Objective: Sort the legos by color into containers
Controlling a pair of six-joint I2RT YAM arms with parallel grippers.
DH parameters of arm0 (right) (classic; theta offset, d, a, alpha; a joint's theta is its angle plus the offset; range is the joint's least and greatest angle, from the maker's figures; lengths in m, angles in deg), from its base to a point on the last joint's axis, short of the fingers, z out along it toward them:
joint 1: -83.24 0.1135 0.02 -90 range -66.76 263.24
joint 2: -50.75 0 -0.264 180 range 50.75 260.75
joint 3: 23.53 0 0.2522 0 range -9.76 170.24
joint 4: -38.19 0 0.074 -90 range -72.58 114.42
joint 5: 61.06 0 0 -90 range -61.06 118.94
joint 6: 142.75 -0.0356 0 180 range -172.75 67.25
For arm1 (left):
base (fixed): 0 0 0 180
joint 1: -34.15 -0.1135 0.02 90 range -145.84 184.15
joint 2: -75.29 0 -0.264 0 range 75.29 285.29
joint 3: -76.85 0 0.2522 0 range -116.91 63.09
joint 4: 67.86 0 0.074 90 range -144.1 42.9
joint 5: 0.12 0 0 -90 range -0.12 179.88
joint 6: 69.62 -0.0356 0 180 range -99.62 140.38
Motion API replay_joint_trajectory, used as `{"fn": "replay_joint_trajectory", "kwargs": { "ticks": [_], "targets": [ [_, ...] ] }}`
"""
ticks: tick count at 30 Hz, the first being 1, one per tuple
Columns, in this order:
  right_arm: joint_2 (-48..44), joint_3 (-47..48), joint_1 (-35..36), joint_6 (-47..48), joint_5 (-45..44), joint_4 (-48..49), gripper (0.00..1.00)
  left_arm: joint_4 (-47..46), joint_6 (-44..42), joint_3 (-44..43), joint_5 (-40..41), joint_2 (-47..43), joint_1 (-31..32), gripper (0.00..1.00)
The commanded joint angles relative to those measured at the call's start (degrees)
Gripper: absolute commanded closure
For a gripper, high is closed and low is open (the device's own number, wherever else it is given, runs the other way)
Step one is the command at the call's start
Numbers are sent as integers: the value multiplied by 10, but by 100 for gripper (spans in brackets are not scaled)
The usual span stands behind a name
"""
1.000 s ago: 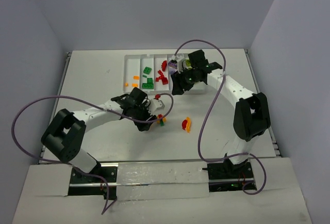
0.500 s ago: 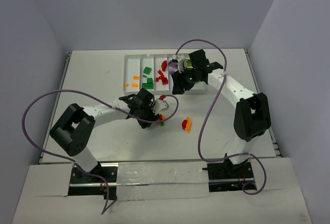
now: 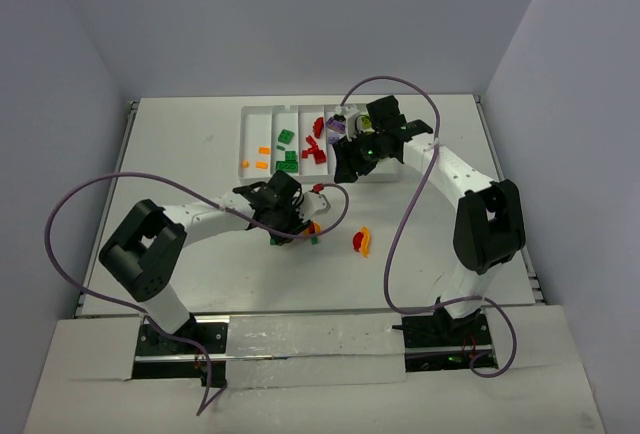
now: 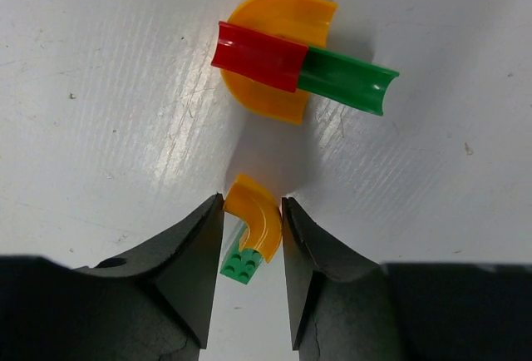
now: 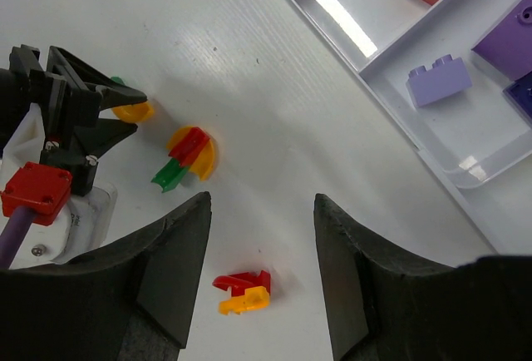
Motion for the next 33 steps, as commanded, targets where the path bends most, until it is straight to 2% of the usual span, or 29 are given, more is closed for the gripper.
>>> {"fn": "replay_joint_trajectory", "kwargs": {
  "ticks": [1,9,18,21,26,28,33],
  "targets": [
    [-10,0,-5,-1,13,7,40,12,2,-21,-21,8,4,58],
    [-10,2,-5,-1,14,7,40,21,10,-18,-11,20,4,56],
    [-11,-1,-5,-1,13,6,41,22,9,-26,-11,20,4,60],
    [-10,2,-5,-3,14,7,41,27,9,-28,-11,18,4,66],
    [-13,4,-5,-7,17,10,43,35,18,-41,-15,5,1,97],
    [-15,4,-5,-16,23,15,44,40,34,-58,-39,-14,-9,100],
    [-34,-8,-7,-56,53,46,46,32,134,-114,-206,-67,-95,100]
  ]
}}
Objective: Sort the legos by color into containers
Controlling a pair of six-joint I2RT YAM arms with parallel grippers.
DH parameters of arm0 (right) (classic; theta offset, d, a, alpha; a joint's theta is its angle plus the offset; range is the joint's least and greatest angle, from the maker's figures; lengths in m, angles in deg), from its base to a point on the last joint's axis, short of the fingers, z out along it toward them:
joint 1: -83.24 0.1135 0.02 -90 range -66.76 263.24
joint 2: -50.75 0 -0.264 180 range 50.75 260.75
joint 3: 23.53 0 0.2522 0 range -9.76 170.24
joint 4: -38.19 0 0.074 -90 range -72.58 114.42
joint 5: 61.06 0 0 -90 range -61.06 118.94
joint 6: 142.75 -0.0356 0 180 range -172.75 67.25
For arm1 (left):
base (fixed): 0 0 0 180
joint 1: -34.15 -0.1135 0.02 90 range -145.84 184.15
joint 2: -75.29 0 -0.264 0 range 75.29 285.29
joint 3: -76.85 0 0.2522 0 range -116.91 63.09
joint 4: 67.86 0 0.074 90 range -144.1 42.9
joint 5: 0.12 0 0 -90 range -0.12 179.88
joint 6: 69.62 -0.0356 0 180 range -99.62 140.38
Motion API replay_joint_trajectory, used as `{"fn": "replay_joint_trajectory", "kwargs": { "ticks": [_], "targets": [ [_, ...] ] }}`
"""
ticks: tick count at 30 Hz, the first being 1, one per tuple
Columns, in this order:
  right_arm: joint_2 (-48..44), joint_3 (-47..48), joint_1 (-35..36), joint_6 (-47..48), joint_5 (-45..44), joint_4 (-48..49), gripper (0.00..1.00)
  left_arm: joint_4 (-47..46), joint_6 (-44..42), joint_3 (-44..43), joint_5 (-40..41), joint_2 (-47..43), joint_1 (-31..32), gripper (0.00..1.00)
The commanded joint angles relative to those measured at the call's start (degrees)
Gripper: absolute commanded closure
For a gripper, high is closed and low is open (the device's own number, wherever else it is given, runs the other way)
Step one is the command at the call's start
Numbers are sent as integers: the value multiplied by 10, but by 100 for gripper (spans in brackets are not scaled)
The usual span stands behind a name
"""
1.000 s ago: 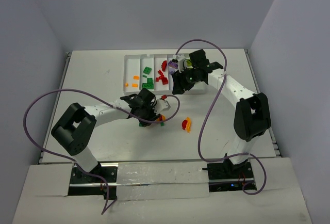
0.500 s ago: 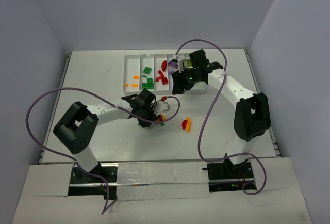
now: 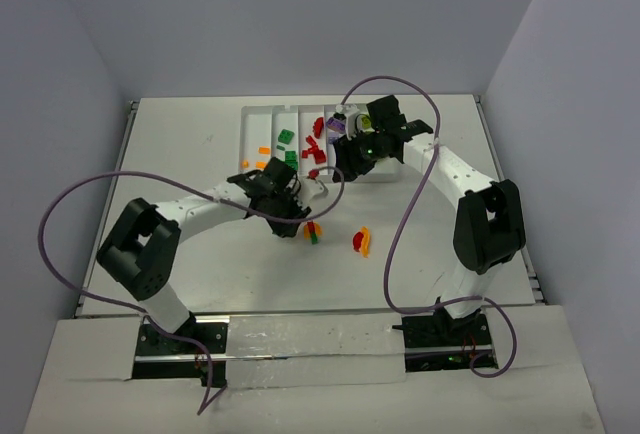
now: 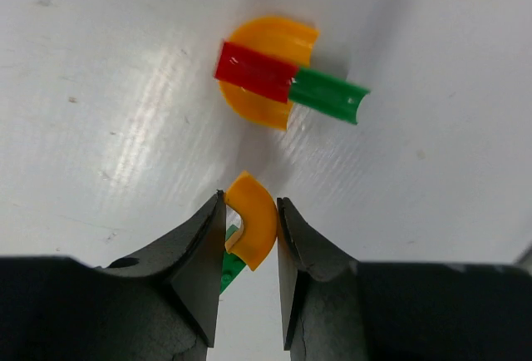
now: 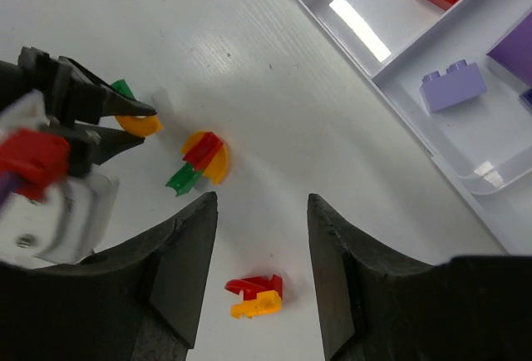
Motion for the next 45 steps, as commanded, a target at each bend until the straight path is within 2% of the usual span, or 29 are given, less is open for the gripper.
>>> {"fn": "replay_joint_trajectory", "kwargs": {
  "ticks": [1,2,4,7,9,11,12,14,15,19,26,37,45],
  "targets": [
    [-41,-16,-8,-47,44,51,47,-30,131,-74,-181,-77,-97,100],
    [-44,-21,-9,-58,53,63,48,-49,178,-79,-205,-82,-127,100],
    [-59,-30,-12,-78,78,90,48,-102,259,-75,-313,-105,-177,100],
    [-73,-39,-14,-103,119,122,48,-237,378,-61,-407,-117,-227,100],
    [-85,-43,-14,-141,162,157,47,-330,514,-38,-463,-115,-257,100],
    [-92,-49,-12,-164,182,192,45,-474,603,-16,-492,-113,-267,100],
    [-96,-50,-10,-189,200,218,44,-557,708,13,-505,-112,-274,100],
    [-96,-45,-1,-215,217,239,44,-676,809,42,-506,-111,-278,100],
    [-96,-44,1,-234,222,248,43,-768,882,63,-503,-108,-281,100],
    [-101,-44,30,-278,225,295,39,-915,1019,90,-477,-96,-282,100],
    [-78,-20,61,-298,207,312,35,-962,1081,113,-452,-98,-283,100],
    [-65,17,96,-314,217,323,36,-934,1065,131,-443,-112,-281,100],
    [-60,37,126,-273,210,282,37,-913,1060,140,-438,-113,-279,100]
  ]
}}
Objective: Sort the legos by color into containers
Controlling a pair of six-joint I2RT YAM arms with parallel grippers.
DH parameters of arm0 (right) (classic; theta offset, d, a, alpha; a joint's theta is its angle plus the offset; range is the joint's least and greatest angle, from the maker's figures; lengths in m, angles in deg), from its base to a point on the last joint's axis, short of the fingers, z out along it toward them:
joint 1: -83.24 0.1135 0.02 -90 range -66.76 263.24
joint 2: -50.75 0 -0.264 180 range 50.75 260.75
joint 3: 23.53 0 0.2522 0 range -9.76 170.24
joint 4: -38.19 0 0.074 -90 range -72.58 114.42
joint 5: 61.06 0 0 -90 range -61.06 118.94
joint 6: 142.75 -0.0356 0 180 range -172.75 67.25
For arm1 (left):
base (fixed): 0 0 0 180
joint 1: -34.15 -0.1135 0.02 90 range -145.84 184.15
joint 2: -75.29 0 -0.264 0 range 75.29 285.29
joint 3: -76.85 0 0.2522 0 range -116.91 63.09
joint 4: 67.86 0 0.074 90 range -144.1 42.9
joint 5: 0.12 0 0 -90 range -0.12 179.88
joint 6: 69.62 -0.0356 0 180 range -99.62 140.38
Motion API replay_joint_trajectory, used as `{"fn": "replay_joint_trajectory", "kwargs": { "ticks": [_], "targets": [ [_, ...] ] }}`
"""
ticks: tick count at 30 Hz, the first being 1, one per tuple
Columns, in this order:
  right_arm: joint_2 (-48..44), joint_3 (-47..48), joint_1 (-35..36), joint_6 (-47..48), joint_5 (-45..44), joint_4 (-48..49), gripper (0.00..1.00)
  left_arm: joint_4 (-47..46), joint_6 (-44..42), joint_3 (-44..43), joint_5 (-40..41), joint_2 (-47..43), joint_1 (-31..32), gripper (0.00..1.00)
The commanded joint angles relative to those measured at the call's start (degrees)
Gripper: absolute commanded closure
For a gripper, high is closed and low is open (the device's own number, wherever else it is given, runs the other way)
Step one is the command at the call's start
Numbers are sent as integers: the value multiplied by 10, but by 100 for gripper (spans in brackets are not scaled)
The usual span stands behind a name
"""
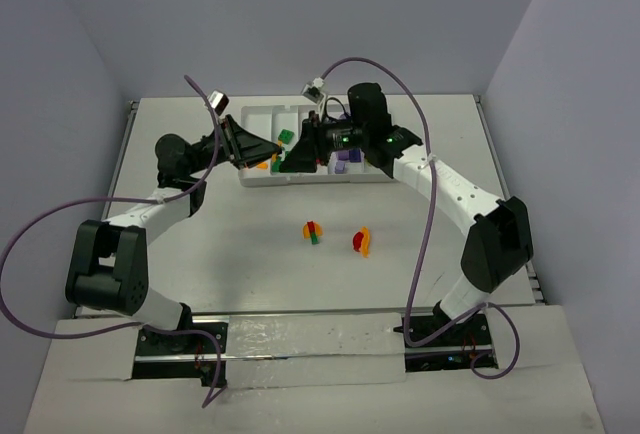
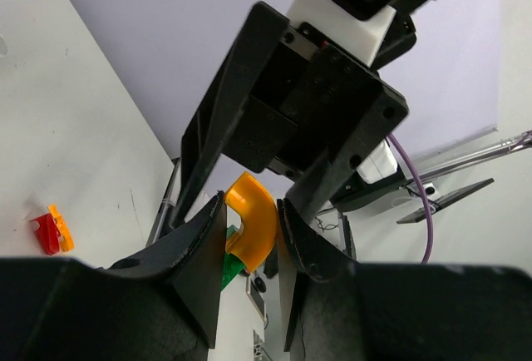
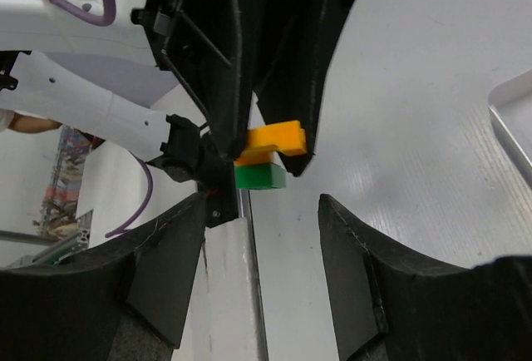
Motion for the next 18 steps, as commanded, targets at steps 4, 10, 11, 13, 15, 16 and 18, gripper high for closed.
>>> {"fn": "replay_joint_trajectory", "kwargs": {
  "ticks": [4,10,11,13,15,16,18],
  "targets": [
    [5,35,15,29,1,-12,37,-2,-3,2,12,-18,1,100],
    [13,51,23,42,-11,-24,48,8,-9,-1,12,-14,7,100],
    [14,50,24,41,-12,-22,50,10,-11,-1,12,-14,9,100],
    [16,49,24,42,-12,-21,57,18,-19,1,12,-14,10,100],
    [16,49,25,44,-16,-22,57,22,-21,2,11,-16,12,100],
    [15,48,25,45,-16,-23,59,23,-22,3,11,-16,12,100],
    [15,47,25,47,-17,-23,64,25,-24,3,11,-16,13,100]
  ]
}}
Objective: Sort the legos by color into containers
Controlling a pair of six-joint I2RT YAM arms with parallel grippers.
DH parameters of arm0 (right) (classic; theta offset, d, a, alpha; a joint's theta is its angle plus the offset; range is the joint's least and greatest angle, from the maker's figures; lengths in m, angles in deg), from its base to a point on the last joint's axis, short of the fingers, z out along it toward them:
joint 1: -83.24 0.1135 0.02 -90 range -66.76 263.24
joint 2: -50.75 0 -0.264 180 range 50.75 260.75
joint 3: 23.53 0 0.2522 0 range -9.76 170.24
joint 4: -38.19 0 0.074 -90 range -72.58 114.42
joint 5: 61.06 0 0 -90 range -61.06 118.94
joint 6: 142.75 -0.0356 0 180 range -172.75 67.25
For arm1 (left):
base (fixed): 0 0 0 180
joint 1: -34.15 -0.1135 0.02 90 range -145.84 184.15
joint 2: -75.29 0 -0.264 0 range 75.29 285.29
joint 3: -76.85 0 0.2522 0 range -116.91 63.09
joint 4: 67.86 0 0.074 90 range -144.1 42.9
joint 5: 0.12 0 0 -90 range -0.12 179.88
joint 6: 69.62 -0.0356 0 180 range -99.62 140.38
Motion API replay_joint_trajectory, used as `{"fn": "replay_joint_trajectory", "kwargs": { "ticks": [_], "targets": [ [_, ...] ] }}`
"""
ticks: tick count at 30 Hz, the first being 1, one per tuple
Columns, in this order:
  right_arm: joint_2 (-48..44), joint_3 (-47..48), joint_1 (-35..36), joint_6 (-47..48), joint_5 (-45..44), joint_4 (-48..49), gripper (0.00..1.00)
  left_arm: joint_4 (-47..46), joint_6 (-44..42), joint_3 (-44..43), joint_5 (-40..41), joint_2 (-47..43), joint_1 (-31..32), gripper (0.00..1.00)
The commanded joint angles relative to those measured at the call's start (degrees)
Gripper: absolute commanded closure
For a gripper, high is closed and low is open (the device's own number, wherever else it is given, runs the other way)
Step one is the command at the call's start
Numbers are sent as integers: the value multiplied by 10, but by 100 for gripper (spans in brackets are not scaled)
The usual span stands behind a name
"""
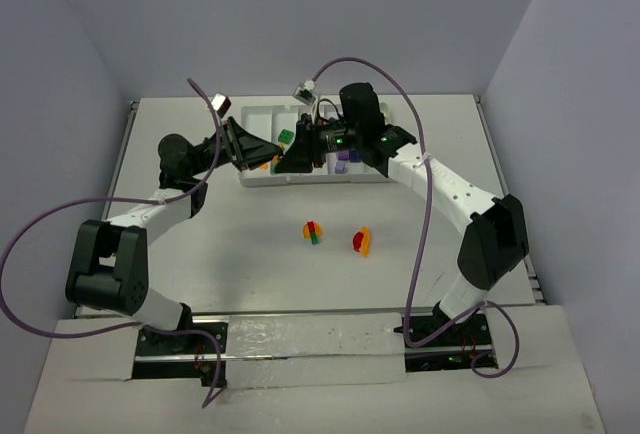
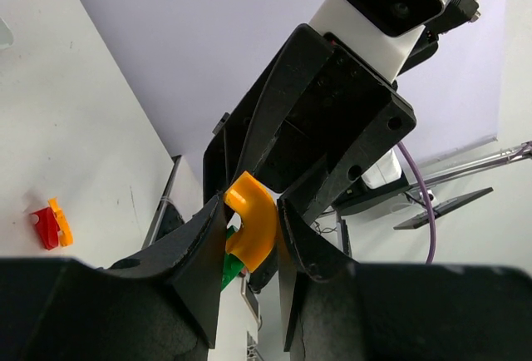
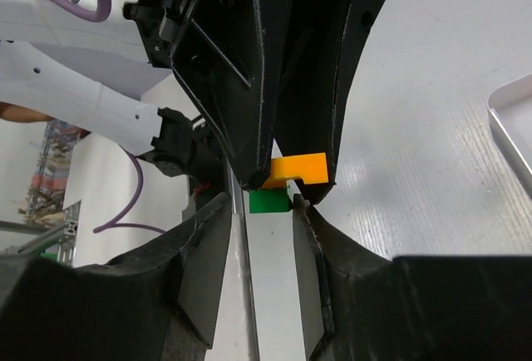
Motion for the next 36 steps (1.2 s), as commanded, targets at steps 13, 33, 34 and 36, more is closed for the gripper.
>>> {"fn": "replay_joint_trajectory", "kwargs": {
  "ticks": [13,33,34,36],
  "targets": [
    [-25,-12,6,53,3,-29,100,-35,2,-54,-11,24,-54,100],
    [2,20,-19,86,-152,-97,100,691,-867,-331,460,196,-17,99],
    [5,23,-20,87,-158,-99,100,694,-867,-342,460,210,-16,99],
    [9,25,-23,89,-176,-100,100,696,-871,-366,466,237,-14,97]
  ]
}}
